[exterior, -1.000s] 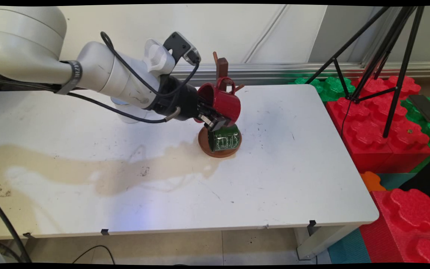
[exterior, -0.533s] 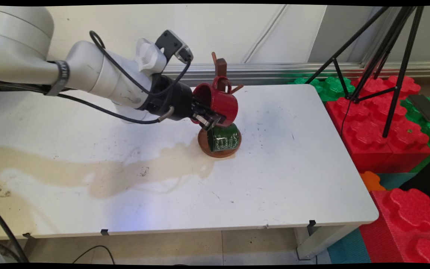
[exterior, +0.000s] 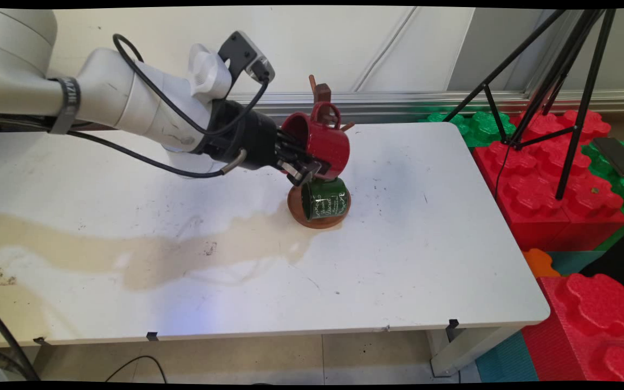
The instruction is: Place the picked object on the table
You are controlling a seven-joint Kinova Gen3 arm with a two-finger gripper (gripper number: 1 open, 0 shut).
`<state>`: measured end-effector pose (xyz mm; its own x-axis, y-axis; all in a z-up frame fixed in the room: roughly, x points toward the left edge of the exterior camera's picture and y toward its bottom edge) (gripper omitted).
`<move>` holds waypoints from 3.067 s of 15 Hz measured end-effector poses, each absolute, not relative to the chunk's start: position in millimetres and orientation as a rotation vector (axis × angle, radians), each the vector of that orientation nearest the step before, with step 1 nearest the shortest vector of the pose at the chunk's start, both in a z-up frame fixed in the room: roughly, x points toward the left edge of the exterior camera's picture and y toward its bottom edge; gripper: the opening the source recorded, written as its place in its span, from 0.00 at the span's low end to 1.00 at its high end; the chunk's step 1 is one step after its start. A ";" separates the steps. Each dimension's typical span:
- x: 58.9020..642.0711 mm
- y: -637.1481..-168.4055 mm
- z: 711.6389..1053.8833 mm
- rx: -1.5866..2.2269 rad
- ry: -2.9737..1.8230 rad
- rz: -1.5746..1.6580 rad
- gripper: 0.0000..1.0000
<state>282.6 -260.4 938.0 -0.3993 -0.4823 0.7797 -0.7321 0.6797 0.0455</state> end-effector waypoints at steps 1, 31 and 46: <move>281.7 -259.9 941.0 0.911 -2.079 0.393 0.00; 384.0 -222.9 985.3 0.511 -2.619 0.509 0.00; 368.9 -306.7 914.4 0.657 -2.921 0.455 0.00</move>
<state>368.9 -306.7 914.4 -0.8998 -0.4002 0.1737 -0.4340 0.8612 -0.2644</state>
